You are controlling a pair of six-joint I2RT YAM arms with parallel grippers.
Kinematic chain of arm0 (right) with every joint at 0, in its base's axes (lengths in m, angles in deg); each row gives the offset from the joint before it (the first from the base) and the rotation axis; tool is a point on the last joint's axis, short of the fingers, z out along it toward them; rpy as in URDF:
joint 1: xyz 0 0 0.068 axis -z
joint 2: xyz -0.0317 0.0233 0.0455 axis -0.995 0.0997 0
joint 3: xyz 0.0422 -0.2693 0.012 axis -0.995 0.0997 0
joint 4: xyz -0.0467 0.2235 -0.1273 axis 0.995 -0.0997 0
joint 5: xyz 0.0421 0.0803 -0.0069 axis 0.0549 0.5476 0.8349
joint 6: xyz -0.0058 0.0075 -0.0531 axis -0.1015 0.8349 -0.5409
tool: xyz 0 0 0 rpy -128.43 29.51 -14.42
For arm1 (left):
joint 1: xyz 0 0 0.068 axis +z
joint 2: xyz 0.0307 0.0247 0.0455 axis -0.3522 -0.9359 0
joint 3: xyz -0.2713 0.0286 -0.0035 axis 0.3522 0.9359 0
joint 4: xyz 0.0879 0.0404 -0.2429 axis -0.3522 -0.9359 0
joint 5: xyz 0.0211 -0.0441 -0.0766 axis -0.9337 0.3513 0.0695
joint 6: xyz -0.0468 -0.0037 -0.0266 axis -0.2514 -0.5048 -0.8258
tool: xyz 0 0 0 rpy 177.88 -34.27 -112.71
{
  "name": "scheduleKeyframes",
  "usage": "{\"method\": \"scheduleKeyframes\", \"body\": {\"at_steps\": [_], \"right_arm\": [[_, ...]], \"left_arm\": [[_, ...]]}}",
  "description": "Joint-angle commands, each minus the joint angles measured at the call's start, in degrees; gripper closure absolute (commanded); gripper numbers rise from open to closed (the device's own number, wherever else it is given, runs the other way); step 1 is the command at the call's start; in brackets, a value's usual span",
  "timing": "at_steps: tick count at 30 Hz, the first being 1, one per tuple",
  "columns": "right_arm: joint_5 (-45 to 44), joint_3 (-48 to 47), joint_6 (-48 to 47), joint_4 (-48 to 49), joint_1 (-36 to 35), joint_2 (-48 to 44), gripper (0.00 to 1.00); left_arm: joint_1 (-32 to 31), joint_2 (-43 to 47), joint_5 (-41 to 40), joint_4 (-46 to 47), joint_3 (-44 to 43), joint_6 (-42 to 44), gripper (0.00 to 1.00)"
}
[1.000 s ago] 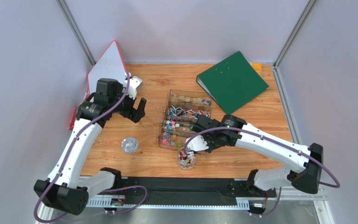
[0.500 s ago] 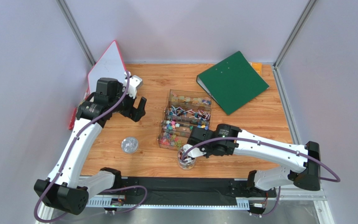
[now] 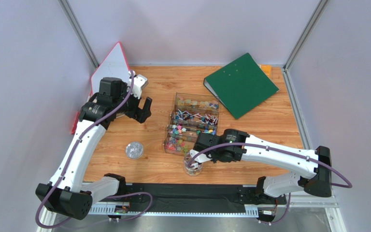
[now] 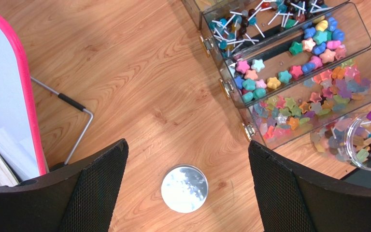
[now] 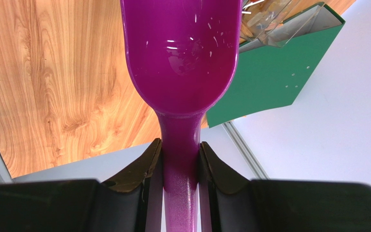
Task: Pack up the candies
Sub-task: Place the fake candies in the packing bottle, then adjust the spatula.
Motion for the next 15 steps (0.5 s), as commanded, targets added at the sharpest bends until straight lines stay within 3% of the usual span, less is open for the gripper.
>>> {"method": "scheduleKeyframes", "body": {"at_steps": [1,9,15], "right_arm": [[-3.90,-0.30,0.49,-18.44,-0.30,-0.91,1.00],[-2.77,0.68,3.21,-17.30,5.05,-2.75,1.00],[-0.66,-2.22,2.86,-14.84,16.21,-2.14,1.00]], "left_arm": [[0.42,-1.53,0.69,1.03,-3.81,-1.20,0.02],[0.42,-5.75,-0.45,1.47,-5.66,-0.85,0.03],[-0.28,-9.79,-2.21,0.33,-5.84,1.08,0.07]]}}
